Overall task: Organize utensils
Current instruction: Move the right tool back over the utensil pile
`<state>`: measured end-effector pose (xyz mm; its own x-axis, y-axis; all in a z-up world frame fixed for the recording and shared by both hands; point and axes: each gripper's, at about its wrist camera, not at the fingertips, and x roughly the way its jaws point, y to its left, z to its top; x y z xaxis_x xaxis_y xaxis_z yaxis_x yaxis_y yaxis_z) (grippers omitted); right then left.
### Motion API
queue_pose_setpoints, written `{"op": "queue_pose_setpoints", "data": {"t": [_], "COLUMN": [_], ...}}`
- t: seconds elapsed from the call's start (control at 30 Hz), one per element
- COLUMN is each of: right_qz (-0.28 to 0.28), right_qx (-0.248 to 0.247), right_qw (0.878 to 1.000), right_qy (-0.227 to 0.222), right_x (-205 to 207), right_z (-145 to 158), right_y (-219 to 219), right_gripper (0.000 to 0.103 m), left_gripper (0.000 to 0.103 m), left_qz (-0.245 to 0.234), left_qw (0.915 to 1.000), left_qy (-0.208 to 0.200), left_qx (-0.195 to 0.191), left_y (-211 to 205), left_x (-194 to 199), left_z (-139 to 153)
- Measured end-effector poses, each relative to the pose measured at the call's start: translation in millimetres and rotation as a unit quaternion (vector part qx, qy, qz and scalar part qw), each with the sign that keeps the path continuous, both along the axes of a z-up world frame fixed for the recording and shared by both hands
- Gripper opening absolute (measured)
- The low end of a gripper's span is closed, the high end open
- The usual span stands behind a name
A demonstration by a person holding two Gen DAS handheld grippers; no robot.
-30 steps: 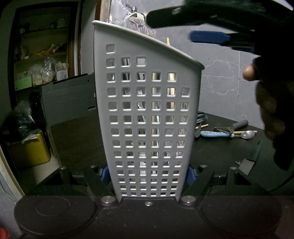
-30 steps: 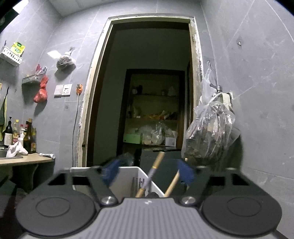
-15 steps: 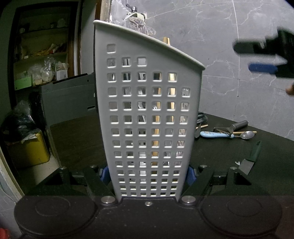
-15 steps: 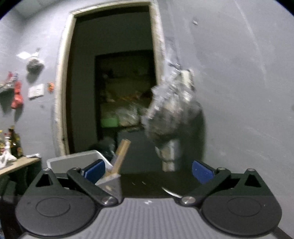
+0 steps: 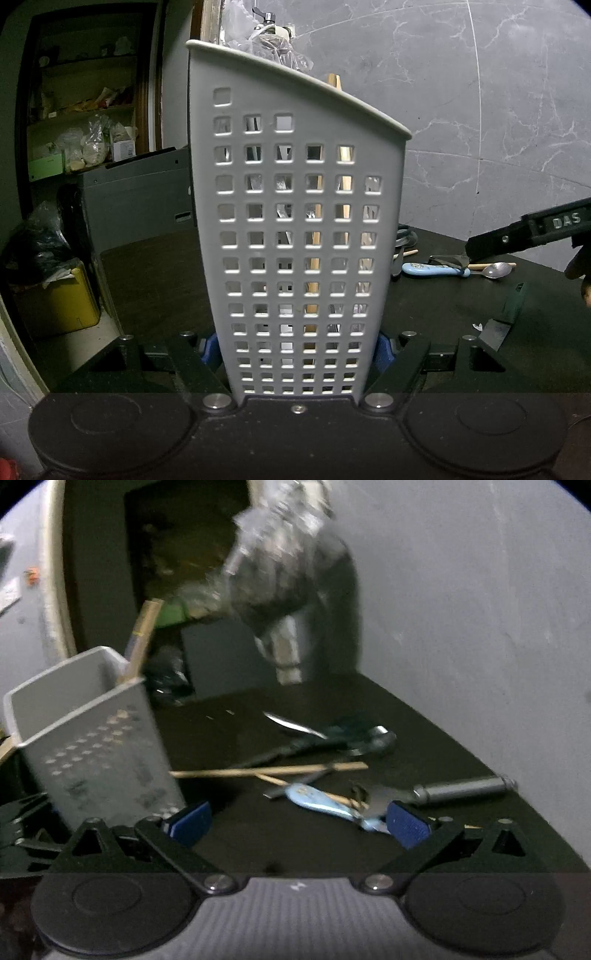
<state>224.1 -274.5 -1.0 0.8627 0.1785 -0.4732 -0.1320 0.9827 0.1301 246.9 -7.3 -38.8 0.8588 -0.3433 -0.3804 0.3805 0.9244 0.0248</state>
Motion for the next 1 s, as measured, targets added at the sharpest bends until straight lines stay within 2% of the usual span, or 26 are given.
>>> {"op": "queue_pose_setpoints", "data": {"t": [0.33, 0.53, 0.67, 0.77, 0.87, 1.0], "right_qz": [-0.104, -0.181, -0.223, -0.224, -0.193, -0.151], "right_qx": [0.014, 0.056, 0.034, 0.012, -0.01, -0.015], "right_qw": [0.993, 0.977, 0.969, 0.967, 0.974, 0.983], "right_qy": [0.056, 0.094, 0.102, 0.119, 0.115, 0.106], "right_x": [33.7, 68.1, 95.5, 113.5, 121.1, 119.8], "right_z": [-14.4, -19.2, -23.1, -30.3, -34.2, -33.7], "right_y": [-36.6, -67.7, -74.4, -71.2, -64.9, -55.4], "right_gripper": [0.103, 0.103, 0.102, 0.097, 0.095, 0.08], "left_gripper": [0.076, 0.076, 0.076, 0.076, 0.076, 0.076], "left_qz": [-0.001, -0.002, -0.004, -0.006, -0.009, -0.012], "left_qw": [1.0, 1.0, 0.9999, 0.9999, 0.9998, 0.9998], "left_qy": [0.0, 0.0, 0.001, 0.001, 0.001, 0.001], "left_qx": [0.001, -0.005, -0.01, -0.013, -0.017, -0.017], "left_y": [-0.2, 1.4, 4.4, 8.3, 9.9, 11.8], "left_x": [0.3, 0.1, 0.2, -0.3, -0.6, 0.6], "left_z": [-0.6, -0.5, -0.1, 0.0, -0.2, -0.9]}}
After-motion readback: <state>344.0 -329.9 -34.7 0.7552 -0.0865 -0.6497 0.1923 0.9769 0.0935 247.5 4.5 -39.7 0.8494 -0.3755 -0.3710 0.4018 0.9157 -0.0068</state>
